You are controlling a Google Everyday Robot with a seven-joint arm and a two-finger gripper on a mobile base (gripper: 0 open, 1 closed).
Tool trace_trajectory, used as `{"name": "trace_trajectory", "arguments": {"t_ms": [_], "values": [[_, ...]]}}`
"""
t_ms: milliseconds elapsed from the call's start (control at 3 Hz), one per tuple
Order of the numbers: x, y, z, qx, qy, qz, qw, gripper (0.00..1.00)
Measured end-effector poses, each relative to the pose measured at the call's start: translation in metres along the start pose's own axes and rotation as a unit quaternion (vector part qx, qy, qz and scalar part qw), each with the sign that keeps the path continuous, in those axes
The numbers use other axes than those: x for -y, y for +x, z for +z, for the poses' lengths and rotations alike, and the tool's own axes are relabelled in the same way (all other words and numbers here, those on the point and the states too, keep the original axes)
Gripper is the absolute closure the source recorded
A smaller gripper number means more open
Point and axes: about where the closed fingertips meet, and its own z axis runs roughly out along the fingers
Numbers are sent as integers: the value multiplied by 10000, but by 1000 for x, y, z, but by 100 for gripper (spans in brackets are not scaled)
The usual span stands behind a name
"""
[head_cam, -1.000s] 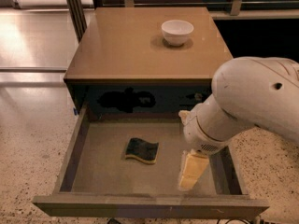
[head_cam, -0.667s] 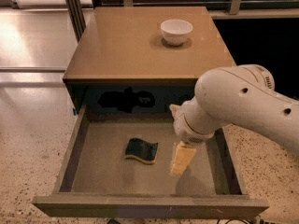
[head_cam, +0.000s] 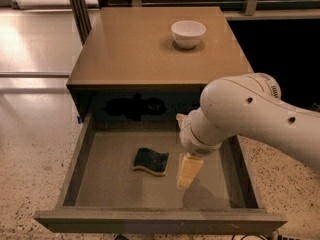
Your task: Pick sponge from top drawer and place on counter
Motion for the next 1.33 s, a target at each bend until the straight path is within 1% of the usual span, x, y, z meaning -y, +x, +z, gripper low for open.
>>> {"name": "trace_trajectory", "arguments": {"t_ms": [333, 667, 1000, 1333], "values": [[1, -23, 31, 359, -107, -161, 9992, 0], [-1, -54, 76, 956, -287, -423, 9941, 0], [-1, -54, 76, 957, -287, -422, 9941, 0], [-6, -51, 89, 1153, -290, -315, 9924, 0]]}}
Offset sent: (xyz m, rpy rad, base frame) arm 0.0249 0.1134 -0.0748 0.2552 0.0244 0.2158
